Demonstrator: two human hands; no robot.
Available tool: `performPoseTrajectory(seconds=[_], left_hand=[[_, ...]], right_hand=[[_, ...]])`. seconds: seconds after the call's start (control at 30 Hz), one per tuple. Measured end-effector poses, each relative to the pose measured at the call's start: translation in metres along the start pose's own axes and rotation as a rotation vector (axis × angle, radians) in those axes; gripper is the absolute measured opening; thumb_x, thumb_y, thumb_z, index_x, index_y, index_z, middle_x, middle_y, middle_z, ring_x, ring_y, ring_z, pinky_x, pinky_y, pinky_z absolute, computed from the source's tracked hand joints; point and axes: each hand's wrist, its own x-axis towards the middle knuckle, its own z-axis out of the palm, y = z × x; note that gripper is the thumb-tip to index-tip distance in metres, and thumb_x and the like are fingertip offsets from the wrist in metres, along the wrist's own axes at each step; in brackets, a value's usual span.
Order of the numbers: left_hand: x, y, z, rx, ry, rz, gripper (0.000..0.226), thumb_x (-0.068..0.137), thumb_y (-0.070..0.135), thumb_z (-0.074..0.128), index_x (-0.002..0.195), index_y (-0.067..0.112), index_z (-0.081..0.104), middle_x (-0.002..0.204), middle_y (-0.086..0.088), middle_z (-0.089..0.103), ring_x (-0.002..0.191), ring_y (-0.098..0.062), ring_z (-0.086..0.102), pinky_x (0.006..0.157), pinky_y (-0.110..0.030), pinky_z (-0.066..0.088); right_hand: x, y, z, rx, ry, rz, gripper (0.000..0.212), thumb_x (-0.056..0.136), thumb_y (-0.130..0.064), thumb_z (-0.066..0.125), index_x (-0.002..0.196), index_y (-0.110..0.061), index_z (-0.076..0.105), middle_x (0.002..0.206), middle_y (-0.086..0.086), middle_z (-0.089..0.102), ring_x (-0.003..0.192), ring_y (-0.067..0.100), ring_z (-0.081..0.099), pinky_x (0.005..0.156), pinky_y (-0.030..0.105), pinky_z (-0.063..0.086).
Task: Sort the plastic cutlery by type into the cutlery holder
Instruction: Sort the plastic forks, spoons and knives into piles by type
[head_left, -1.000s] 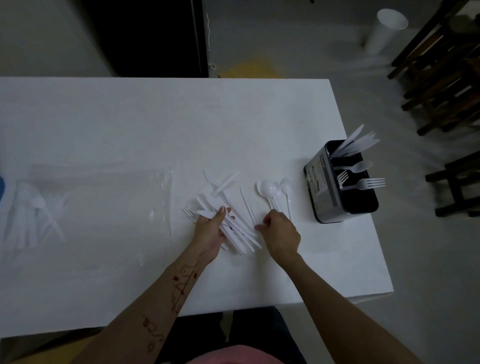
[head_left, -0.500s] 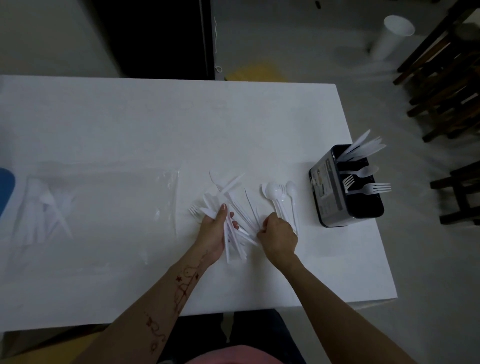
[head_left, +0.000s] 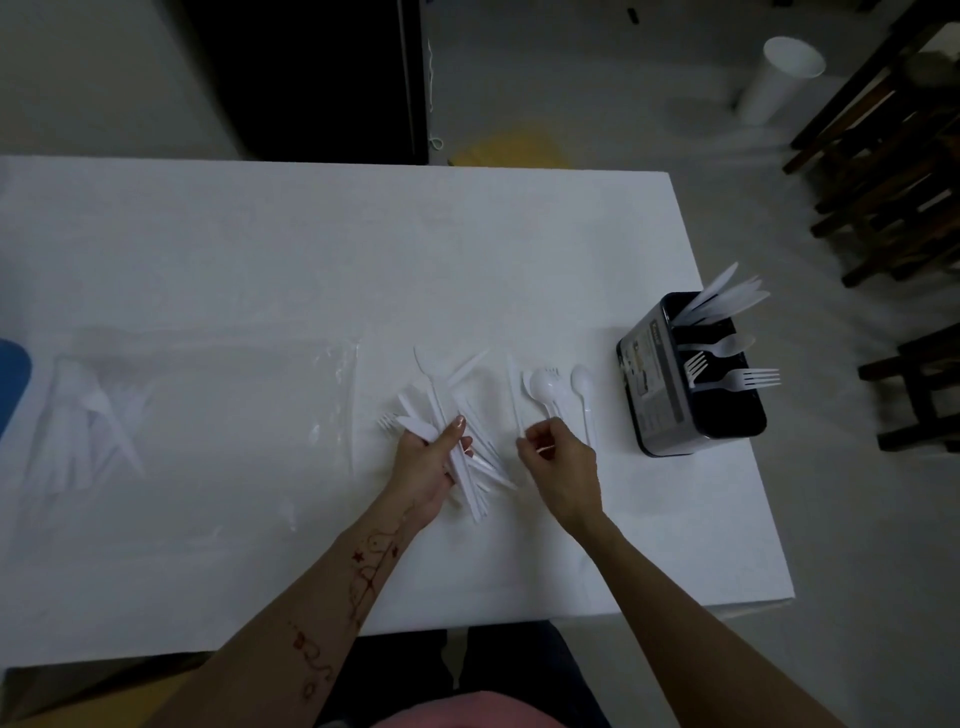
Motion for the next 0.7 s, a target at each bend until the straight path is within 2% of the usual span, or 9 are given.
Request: performPoseTrajectory(seconds=[0.07, 0.13, 0.27, 0.33, 0.5, 0.6, 0.7], left_hand=[[0.002, 0.0, 0.0, -0.021, 0.015, 0.018, 0.02, 0.09, 0.009, 0.06, 0.11, 0.008, 0.06, 0.096, -0.004, 0.068, 0.087, -0.015, 0.066, 0.073, -0.029, 0.057], [0.003, 0.002, 0.001, -0.061, 0.026, 0.032, 0.024, 0.091, 0.01, 0.059, 0.116, 0.009, 0.059, 0.103, -0.003, 0.068, 0.094, -0.017, 0.066, 0.078, -0.034, 0.057], [0.004, 0.005, -0.003, -0.099, 0.051, 0.018, 0.022, 0.089, 0.012, 0.062, 0.111, 0.007, 0.06, 0.105, -0.01, 0.066, 0.101, -0.023, 0.064, 0.086, -0.043, 0.053], [0.005, 0.006, -0.005, -0.096, 0.057, 0.015, 0.017, 0.088, 0.011, 0.064, 0.104, 0.009, 0.062, 0.097, -0.007, 0.066, 0.094, -0.02, 0.064, 0.087, -0.045, 0.052], [0.004, 0.009, -0.011, -0.145, -0.012, 0.062, 0.025, 0.086, 0.01, 0.064, 0.11, 0.001, 0.059, 0.092, -0.01, 0.07, 0.089, -0.028, 0.069, 0.074, -0.041, 0.057], [0.002, 0.012, -0.011, -0.134, 0.005, 0.068, 0.006, 0.088, 0.005, 0.061, 0.093, 0.002, 0.059, 0.071, -0.003, 0.069, 0.069, -0.02, 0.07, 0.057, -0.03, 0.056], [0.004, 0.013, -0.015, -0.142, 0.069, 0.038, 0.003, 0.09, 0.006, 0.06, 0.087, 0.005, 0.06, 0.072, -0.006, 0.062, 0.062, -0.015, 0.066, 0.057, -0.029, 0.055]], right_hand=[[-0.002, -0.007, -0.001, 0.091, -0.081, -0.094, 0.009, 0.087, -0.024, 0.07, 0.092, -0.018, 0.066, 0.083, -0.01, 0.068, 0.076, 0.004, 0.064, 0.071, 0.017, 0.053], [-0.003, -0.013, 0.002, 0.111, -0.14, -0.144, 0.009, 0.084, -0.024, 0.073, 0.089, -0.019, 0.068, 0.081, -0.009, 0.069, 0.074, 0.005, 0.064, 0.069, 0.016, 0.053], [-0.001, -0.019, 0.01, 0.085, -0.166, -0.181, 0.01, 0.081, -0.023, 0.076, 0.084, -0.022, 0.067, 0.076, -0.008, 0.069, 0.07, 0.004, 0.064, 0.066, 0.018, 0.053], [0.0, -0.021, 0.014, 0.084, -0.133, -0.186, 0.01, 0.081, -0.021, 0.076, 0.084, -0.021, 0.066, 0.077, -0.01, 0.068, 0.068, 0.004, 0.064, 0.063, 0.016, 0.051], [0.0, -0.024, 0.022, -0.027, -0.146, -0.328, 0.012, 0.082, -0.023, 0.076, 0.085, -0.019, 0.065, 0.086, -0.009, 0.065, 0.072, 0.006, 0.063, 0.066, 0.015, 0.052], [-0.001, -0.026, 0.026, 0.008, -0.194, -0.348, 0.009, 0.081, -0.023, 0.077, 0.083, -0.019, 0.069, 0.084, -0.008, 0.067, 0.073, 0.007, 0.063, 0.068, 0.018, 0.053], [0.003, -0.034, 0.026, 0.043, -0.214, -0.313, 0.011, 0.083, -0.029, 0.075, 0.082, -0.018, 0.074, 0.08, -0.009, 0.069, 0.073, 0.007, 0.063, 0.068, 0.023, 0.053]])
